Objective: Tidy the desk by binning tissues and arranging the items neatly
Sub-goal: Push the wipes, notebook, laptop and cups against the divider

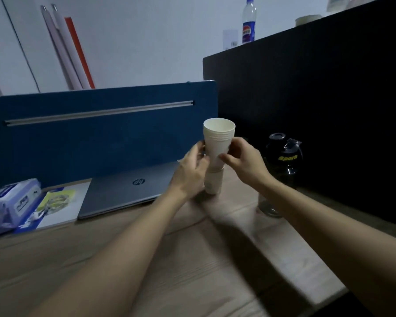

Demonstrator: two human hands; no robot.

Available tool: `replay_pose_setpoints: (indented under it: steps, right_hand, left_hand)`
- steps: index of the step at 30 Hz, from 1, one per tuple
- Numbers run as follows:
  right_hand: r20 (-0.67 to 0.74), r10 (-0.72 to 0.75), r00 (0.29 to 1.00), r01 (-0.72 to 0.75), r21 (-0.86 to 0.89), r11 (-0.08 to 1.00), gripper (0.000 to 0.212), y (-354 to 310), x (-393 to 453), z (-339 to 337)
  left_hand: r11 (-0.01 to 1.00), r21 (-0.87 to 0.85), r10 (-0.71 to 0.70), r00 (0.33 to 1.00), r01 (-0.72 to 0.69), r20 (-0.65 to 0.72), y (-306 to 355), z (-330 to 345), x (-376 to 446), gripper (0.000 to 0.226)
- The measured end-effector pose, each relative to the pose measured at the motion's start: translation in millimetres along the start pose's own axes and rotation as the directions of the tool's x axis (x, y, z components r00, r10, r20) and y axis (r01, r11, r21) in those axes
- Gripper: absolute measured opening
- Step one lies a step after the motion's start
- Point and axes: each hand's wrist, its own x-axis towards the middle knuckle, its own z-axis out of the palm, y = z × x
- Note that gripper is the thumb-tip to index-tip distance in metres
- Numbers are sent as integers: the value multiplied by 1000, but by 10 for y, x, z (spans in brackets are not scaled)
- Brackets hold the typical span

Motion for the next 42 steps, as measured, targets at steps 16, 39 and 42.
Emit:
replay_pose_setpoints:
  steps: [16,39,42]
  right_hand:
    - [21,179,984,-179,11,984,42,428,293,406]
    - [16,343,939,-343,-7,939,56,1050,180,1143]
    - [32,350,936,-349,-33,937,46,1040,332,1314]
  left_hand:
    - [990,1,-137,976,139,169,-560,39,384,44]
    - [652,758,-109,985,-32,134,-1470,-631,57,42]
    - [639,769,-84,989,-39,120,-1556,-660,39,33]
